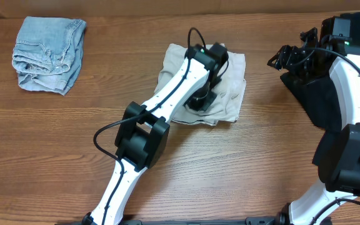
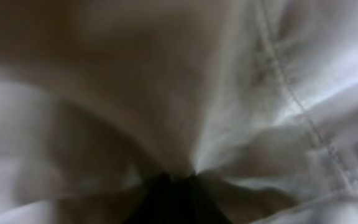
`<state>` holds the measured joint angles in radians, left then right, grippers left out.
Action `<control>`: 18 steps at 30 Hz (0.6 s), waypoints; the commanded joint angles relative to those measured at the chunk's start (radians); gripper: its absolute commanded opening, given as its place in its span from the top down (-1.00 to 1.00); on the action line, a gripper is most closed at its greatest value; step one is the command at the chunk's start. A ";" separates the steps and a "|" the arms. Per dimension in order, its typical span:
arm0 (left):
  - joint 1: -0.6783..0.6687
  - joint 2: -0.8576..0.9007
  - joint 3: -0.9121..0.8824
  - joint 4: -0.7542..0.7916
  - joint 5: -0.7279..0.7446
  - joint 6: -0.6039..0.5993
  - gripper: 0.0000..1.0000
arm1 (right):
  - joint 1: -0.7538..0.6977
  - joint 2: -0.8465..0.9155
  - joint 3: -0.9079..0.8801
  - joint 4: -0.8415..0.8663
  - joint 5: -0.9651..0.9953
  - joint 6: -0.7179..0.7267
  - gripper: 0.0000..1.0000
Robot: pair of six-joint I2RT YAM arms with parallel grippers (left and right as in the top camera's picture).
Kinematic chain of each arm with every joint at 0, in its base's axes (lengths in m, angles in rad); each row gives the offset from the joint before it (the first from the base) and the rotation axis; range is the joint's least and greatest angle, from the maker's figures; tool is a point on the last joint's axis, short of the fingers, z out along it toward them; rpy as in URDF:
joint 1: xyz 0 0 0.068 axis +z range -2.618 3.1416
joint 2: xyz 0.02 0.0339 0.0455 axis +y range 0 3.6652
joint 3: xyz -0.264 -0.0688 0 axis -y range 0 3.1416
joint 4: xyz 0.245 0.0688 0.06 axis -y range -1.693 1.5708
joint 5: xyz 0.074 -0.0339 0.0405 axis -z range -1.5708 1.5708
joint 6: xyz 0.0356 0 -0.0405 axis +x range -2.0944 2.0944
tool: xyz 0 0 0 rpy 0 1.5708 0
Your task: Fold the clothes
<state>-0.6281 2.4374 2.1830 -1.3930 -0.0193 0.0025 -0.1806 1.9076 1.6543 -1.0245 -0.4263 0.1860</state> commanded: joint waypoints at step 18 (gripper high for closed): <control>0.137 -0.001 -0.021 0.135 -0.511 0.104 0.92 | 0.008 0.002 0.000 0.007 0.007 -0.004 -0.57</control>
<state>-0.4744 2.4355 2.0201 -1.2053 -0.6029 0.0456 -0.1753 1.9076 1.6543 -1.0218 -0.4259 0.1864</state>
